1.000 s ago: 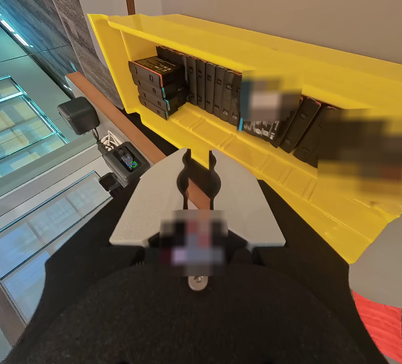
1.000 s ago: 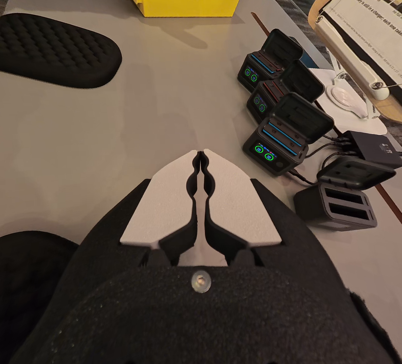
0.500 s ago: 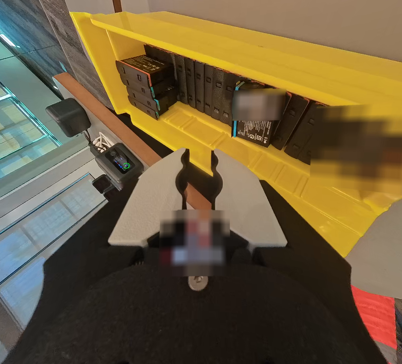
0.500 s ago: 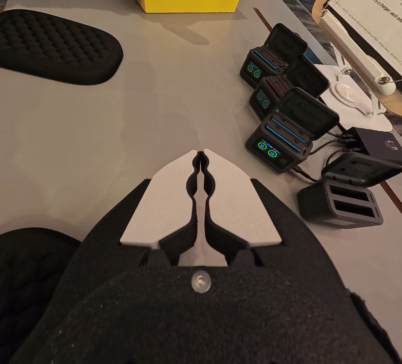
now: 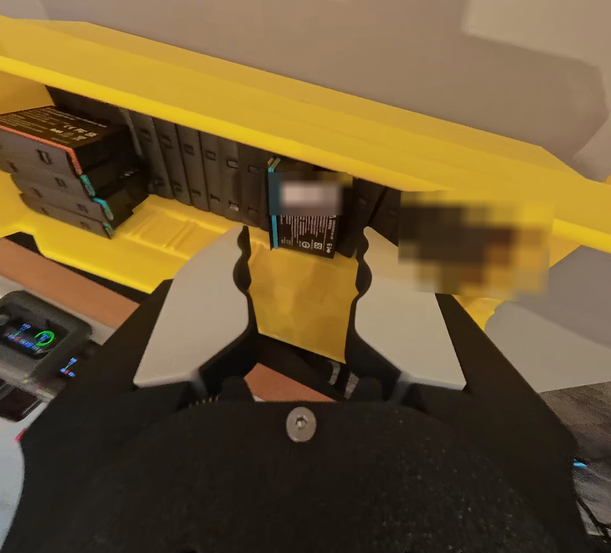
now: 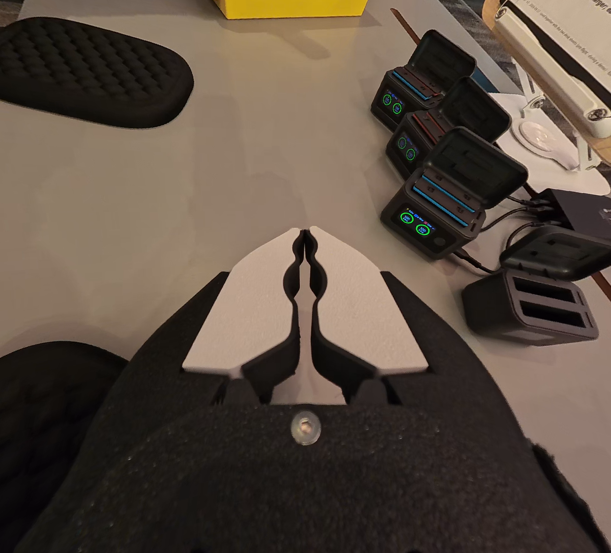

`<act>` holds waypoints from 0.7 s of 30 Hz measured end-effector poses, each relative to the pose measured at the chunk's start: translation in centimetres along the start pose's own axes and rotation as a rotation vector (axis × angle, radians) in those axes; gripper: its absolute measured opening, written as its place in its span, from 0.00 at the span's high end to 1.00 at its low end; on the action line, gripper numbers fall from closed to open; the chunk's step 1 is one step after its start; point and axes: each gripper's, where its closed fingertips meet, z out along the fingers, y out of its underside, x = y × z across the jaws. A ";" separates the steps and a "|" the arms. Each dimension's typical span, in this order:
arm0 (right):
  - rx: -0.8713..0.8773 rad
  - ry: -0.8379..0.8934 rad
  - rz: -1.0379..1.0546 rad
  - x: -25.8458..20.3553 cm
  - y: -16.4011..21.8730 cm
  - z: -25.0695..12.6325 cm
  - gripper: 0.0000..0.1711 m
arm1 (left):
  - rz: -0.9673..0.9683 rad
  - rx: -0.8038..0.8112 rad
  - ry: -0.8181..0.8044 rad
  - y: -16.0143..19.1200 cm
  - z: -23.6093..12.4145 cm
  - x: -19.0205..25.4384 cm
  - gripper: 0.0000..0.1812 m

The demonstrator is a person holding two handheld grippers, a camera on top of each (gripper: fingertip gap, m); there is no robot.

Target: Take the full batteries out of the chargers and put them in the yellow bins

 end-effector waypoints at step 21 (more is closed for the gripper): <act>-0.011 -0.001 0.007 -0.2 0.3 -0.3 1.00 | 0.025 0.085 0.008 -0.4 -1.1 0.1 0.77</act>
